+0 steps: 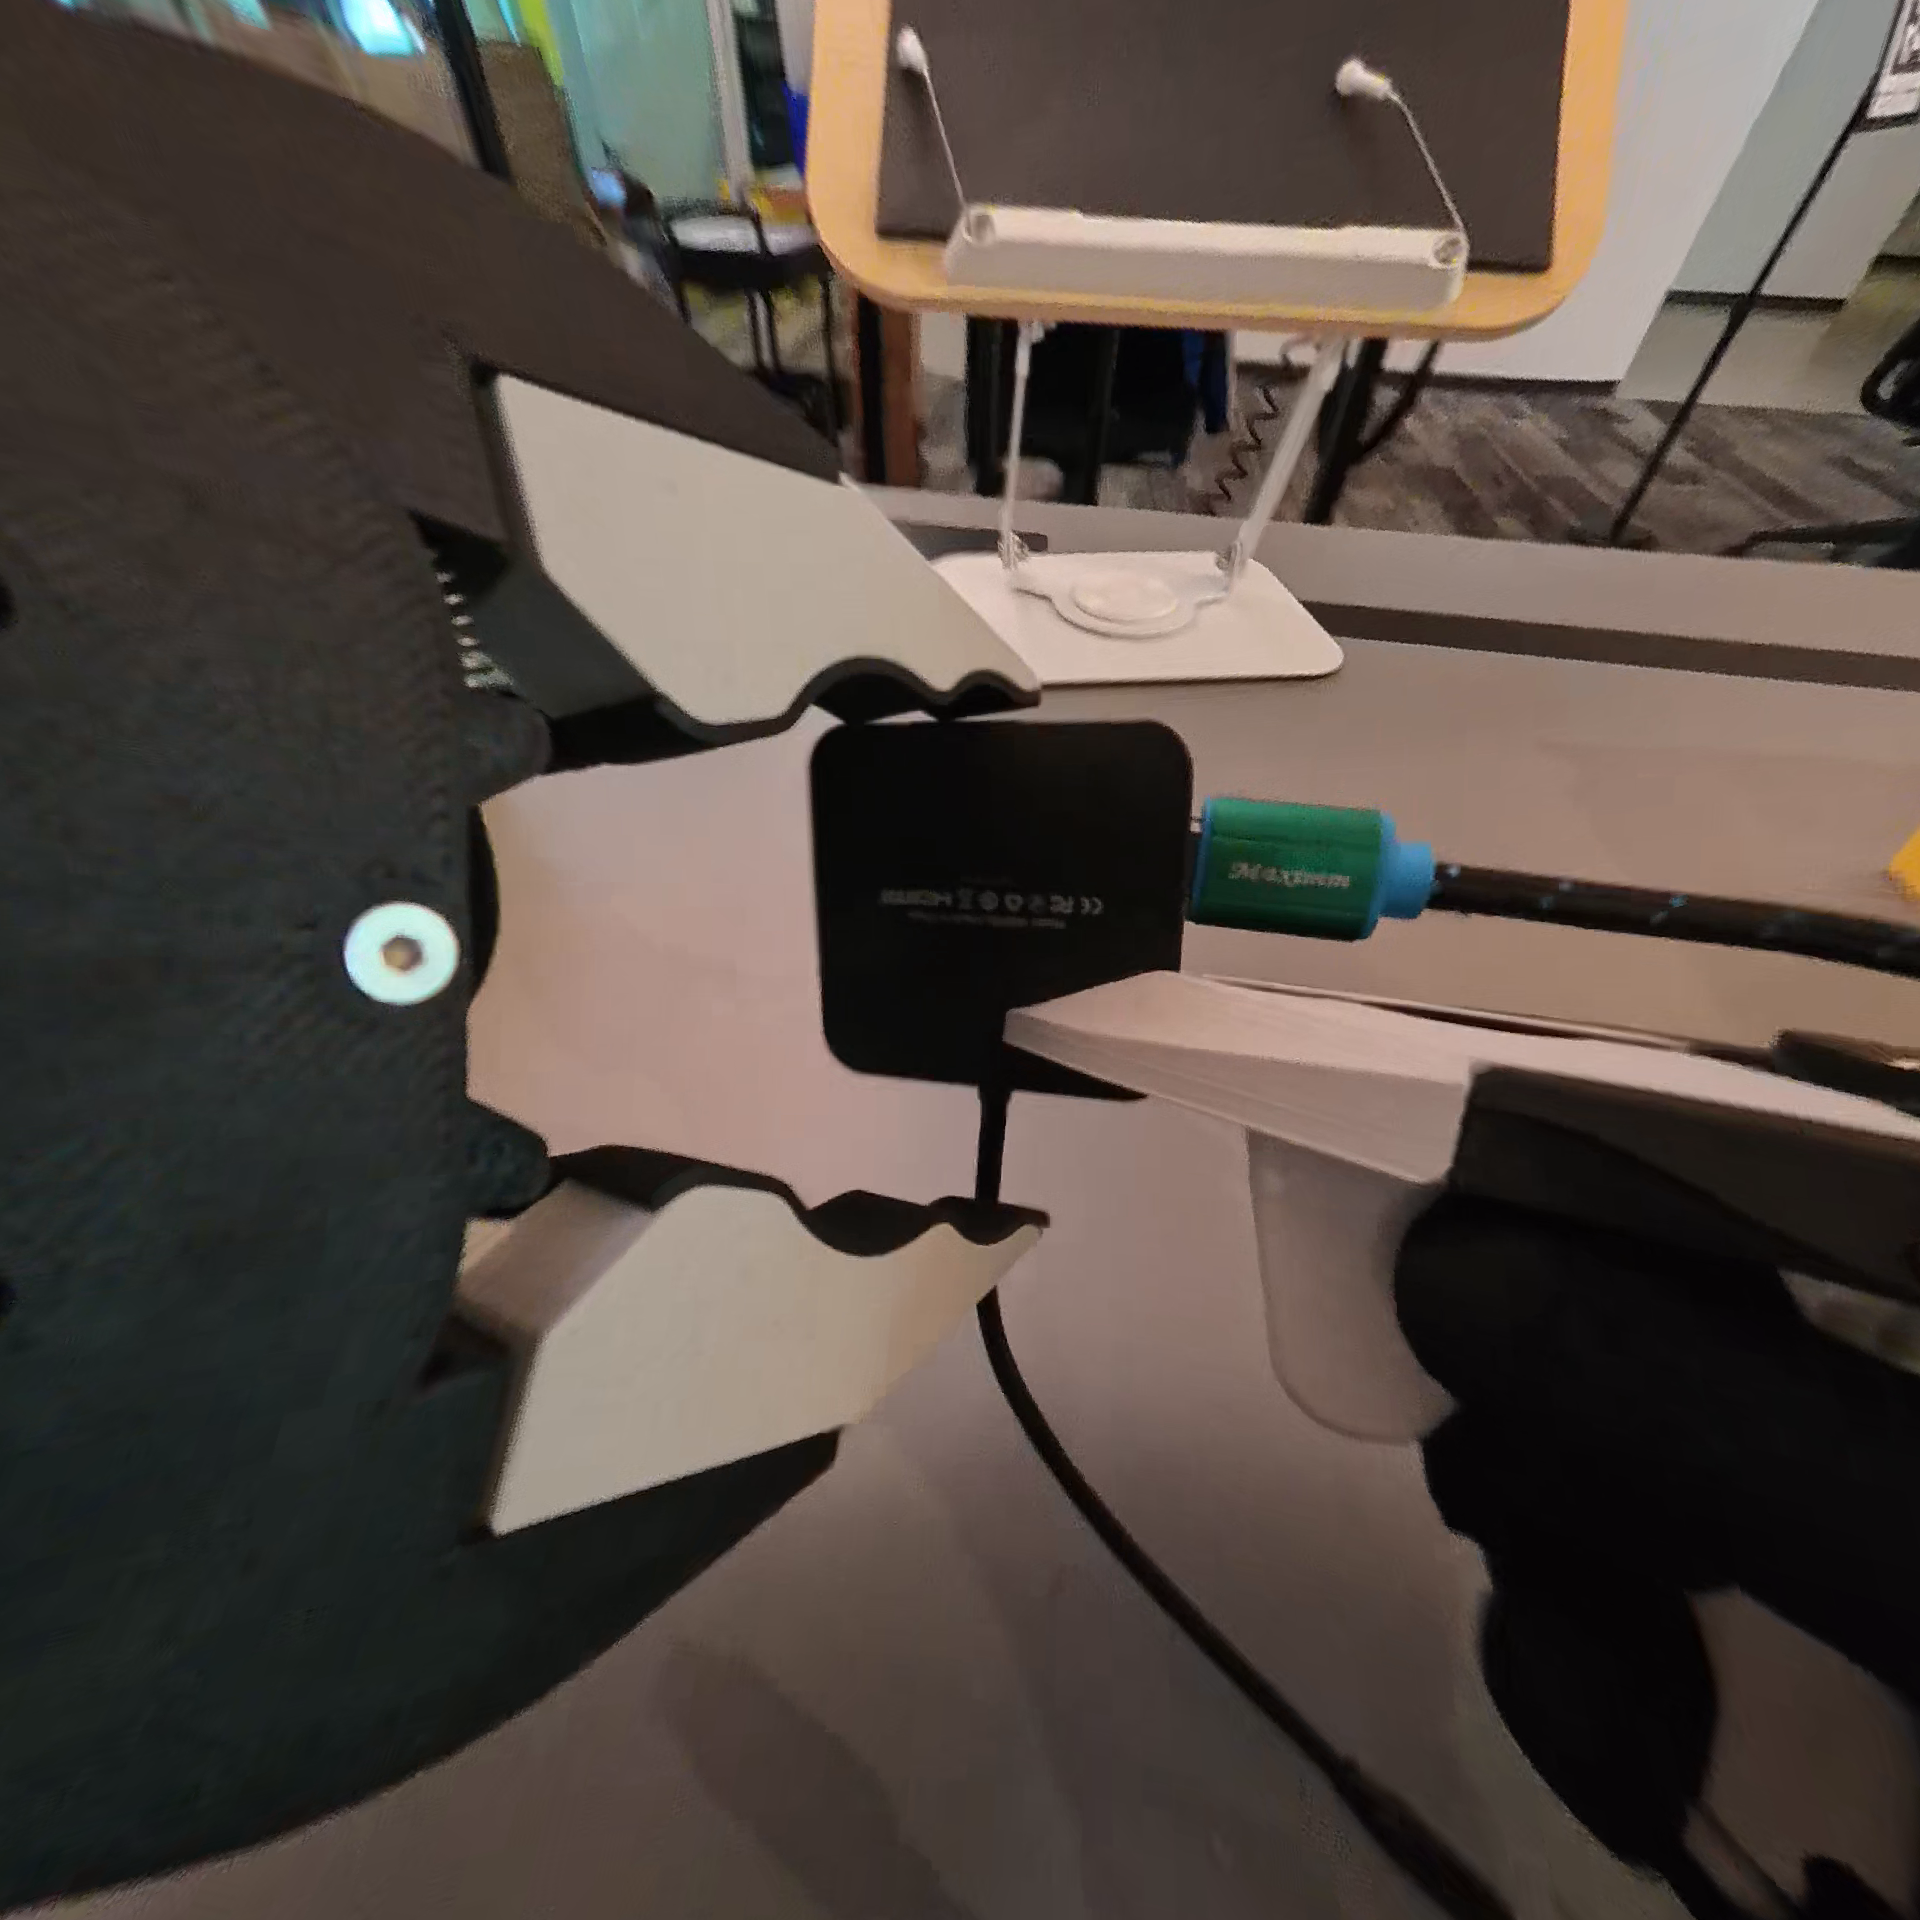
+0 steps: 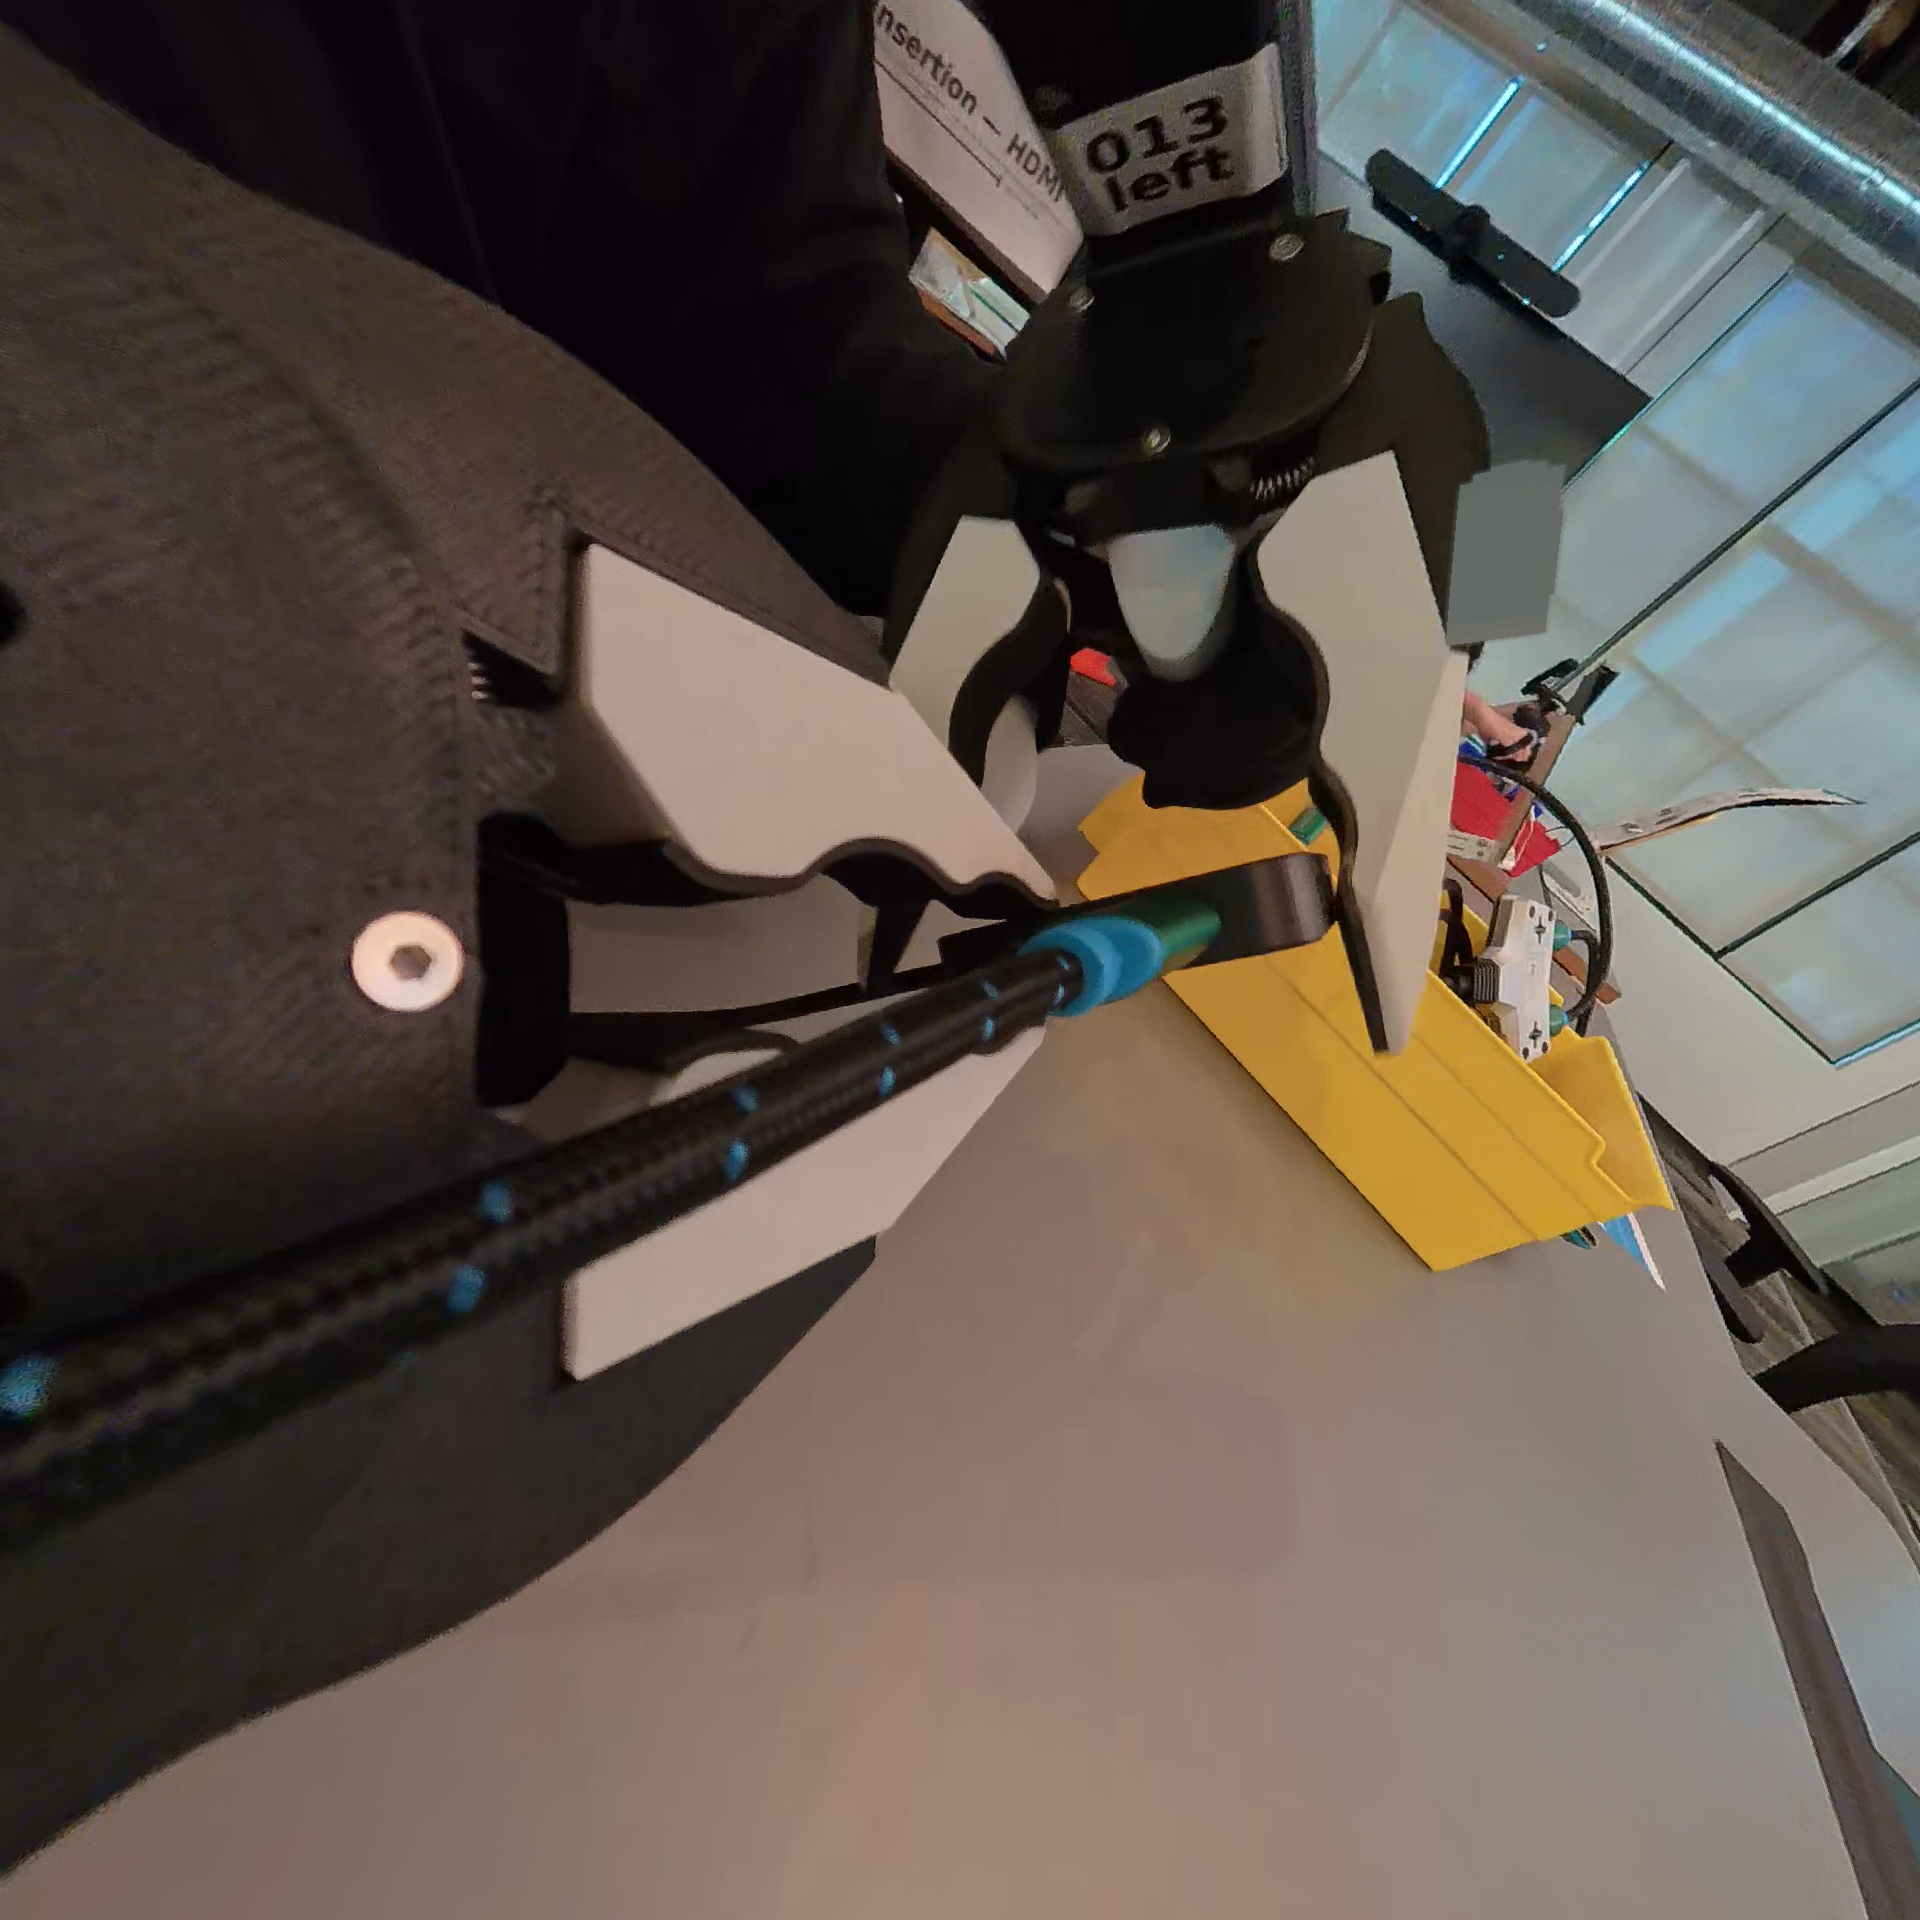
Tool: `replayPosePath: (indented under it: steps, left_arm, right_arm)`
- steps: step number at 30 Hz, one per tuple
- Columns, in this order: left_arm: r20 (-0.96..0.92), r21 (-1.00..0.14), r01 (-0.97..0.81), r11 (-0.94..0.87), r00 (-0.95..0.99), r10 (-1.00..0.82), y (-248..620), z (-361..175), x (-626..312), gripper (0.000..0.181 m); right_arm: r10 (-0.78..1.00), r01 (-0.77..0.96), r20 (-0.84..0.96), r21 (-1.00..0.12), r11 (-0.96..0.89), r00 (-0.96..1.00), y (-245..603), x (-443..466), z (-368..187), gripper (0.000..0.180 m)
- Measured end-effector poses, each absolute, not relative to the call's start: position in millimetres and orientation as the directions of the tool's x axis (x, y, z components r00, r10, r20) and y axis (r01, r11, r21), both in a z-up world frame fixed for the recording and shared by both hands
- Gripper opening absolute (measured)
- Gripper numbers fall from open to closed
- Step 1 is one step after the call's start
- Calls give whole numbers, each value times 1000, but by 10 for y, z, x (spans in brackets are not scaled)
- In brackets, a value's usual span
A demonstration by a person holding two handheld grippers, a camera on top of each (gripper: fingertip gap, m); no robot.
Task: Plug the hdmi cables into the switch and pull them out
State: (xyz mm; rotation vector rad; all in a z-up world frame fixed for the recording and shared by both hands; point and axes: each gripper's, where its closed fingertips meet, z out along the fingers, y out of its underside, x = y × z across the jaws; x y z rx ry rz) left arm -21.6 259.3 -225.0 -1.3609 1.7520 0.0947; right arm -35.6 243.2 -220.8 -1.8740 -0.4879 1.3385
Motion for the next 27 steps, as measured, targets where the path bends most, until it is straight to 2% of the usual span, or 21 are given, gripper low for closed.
replayPosePath:
  steps: [3,7,11,18,20,22,27]
  left_arm:
    - [-636,-525,-760,384,50,-770,2578,-2081,-231,90]
    - [-721,-411,-825,389,33,-692,2723,-2149,-308,93]
    - [-760,-324,-861,391,-9,-650,2776,-2324,-265,98]
    - [-763,-311,-875,371,-3,-647,2850,-2386,-327,110]
    - [-798,-274,-884,380,-12,-603,2868,-2356,-302,107]
    - [-823,-232,-893,385,-31,-567,2894,-2393,-297,96]
    - [-834,-223,-908,356,-11,-551,2962,-2444,-335,87]
  right_arm:
    - [659,-161,-641,-753,-637,394,2504,-235,-2223,14]
    - [655,-180,-655,-745,-642,378,2509,-207,-2180,13]
    - [664,-112,-619,-761,-639,419,2465,-305,-2272,14]
    - [675,-123,-629,-760,-638,386,2417,-369,-2197,13]
    - [674,-118,-629,-759,-640,388,2403,-403,-2194,13]
    - [673,-111,-635,-753,-649,379,2377,-432,-2200,12]
    - [662,-107,-649,-739,-665,375,2343,-488,-2228,12]
